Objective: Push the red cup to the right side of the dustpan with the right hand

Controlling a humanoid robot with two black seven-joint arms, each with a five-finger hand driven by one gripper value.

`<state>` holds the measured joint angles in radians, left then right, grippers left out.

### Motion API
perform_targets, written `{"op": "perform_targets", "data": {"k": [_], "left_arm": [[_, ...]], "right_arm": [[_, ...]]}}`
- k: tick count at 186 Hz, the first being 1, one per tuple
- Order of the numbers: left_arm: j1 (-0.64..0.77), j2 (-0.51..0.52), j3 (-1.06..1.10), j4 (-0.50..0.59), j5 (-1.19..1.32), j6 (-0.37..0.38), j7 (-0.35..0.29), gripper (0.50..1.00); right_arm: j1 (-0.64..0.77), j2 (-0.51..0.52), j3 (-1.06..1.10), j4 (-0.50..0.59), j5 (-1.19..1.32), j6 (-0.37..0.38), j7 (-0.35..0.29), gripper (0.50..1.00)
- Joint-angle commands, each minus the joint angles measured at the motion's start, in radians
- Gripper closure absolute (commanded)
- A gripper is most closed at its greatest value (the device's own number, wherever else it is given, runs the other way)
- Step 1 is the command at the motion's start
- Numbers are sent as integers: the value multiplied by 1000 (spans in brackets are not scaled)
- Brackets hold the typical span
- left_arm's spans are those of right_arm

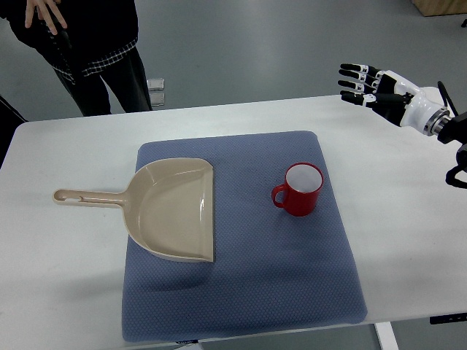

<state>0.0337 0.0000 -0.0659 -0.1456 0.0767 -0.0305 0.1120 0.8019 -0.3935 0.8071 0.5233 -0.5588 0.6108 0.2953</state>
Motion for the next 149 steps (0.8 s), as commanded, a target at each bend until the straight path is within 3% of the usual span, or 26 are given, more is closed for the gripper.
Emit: {"op": "perform_targets", "data": {"k": [1, 56, 149], "left_arm": [[0, 0, 0, 0, 0, 0, 0, 500], [0, 0, 0, 0, 0, 0, 0, 500], [0, 0, 0, 0, 0, 0, 0, 500]], "right_arm": [[-4, 5, -11, 1, -36, -3, 41, 572], [-9, -13, -37, 6, -104, 0, 105, 572], [-66, -71, -40, 12, -167, 0, 277, 572]]}}
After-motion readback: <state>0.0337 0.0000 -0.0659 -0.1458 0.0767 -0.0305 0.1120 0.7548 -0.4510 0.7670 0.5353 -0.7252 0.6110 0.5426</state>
